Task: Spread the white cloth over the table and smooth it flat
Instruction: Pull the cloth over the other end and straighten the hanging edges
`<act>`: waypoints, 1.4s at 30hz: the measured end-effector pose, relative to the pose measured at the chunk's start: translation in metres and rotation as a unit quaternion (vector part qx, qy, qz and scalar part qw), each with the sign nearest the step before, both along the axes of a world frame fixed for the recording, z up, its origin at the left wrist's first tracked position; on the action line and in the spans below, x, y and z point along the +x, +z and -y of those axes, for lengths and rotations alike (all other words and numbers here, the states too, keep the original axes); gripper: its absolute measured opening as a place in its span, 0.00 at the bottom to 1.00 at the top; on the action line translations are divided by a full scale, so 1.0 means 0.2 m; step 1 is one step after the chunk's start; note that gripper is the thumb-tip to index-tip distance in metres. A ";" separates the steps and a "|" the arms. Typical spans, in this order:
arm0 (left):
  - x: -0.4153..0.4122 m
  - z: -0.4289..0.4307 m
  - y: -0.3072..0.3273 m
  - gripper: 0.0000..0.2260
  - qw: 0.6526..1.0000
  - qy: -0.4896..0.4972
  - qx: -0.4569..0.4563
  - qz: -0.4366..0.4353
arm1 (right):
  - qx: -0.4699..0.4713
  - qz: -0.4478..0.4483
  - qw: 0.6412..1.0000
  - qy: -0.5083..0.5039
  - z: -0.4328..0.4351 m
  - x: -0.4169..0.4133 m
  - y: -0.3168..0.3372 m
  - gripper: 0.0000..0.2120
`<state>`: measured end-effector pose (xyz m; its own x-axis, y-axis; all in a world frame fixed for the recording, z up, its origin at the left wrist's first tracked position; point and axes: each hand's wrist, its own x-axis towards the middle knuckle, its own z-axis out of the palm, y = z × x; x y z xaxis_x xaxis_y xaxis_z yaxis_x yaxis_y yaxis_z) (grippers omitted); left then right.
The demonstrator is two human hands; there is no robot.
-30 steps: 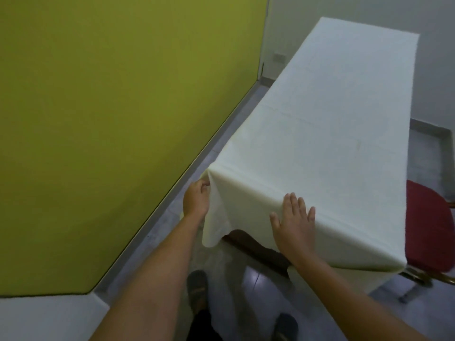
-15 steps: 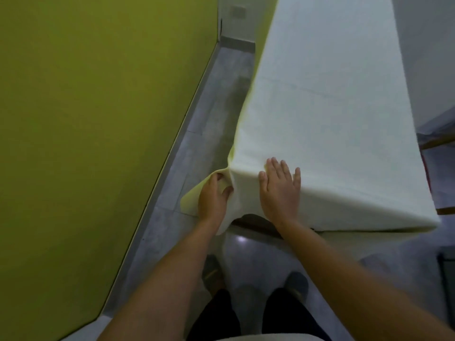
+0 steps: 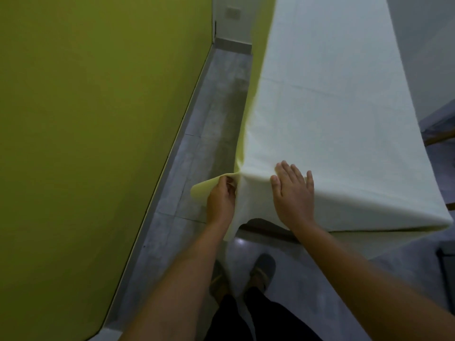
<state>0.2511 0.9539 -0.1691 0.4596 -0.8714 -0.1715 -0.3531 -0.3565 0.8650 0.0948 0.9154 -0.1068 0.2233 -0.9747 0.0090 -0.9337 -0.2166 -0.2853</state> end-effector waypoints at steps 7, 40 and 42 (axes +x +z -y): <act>-0.02 0.01 -0.05 0.06 1.000 0.010 0.012 -0.017 | -0.001 -0.005 1.000 -0.002 0.00 0.00 0.00 0.28; 0.06 -0.09 0.07 0.03 0.997 -0.048 -0.040 0.047 | -0.033 0.019 0.999 0.003 0.00 -0.02 -0.03 0.26; 0.07 -0.10 0.08 0.03 0.995 -0.060 -0.061 0.044 | -0.036 0.019 0.999 0.001 -0.01 -0.02 -0.02 0.26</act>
